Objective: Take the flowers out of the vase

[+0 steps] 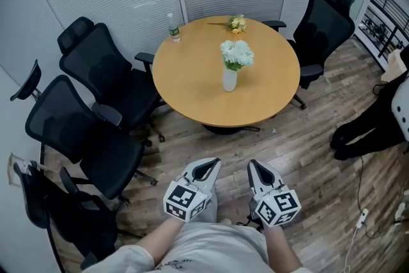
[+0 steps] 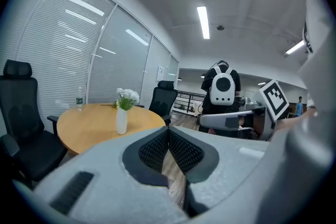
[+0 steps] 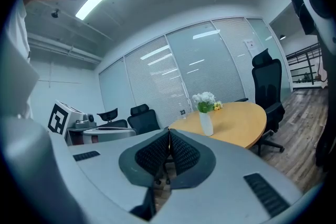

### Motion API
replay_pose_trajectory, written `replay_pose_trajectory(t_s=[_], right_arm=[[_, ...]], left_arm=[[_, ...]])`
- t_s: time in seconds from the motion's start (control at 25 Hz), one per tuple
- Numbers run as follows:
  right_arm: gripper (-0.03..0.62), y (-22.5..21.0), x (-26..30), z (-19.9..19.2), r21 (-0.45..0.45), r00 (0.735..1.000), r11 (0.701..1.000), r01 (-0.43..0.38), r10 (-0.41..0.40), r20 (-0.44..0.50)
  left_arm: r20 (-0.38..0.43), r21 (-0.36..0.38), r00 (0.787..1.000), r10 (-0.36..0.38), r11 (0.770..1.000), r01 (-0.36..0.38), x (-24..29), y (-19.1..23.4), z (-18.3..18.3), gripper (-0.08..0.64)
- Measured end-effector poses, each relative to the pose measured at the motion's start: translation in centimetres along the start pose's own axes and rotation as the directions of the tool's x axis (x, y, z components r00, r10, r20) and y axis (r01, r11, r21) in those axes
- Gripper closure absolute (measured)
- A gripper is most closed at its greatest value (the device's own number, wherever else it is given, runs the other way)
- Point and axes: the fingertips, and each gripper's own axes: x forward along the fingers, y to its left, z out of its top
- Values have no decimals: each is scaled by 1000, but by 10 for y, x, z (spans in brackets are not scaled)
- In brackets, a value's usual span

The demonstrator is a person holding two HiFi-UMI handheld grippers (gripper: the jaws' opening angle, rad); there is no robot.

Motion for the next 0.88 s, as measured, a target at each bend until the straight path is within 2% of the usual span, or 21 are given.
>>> replay_pose_trajectory(t_s=[0.2, 0.48, 0.68, 0.88], right_arm=[[584, -34, 57, 14, -6, 1000, 1000, 29, -29, -3], [584, -80, 149, 52, -3, 998, 998, 62, -62, 29], [584, -96, 207, 78, -3, 996, 997, 75, -75, 47], [584, -108, 244, 93, -9, 995, 996, 93, -93, 47]], left_arm=[[-7, 3, 999, -42, 999, 42, 54, 47, 11, 551], [4, 41, 995, -95, 995, 95, 120, 126, 53, 551], [-5, 53, 993, -119, 991, 119, 155, 182, 77, 551], [14, 68, 992, -124, 990, 123, 175, 218, 97, 551]])
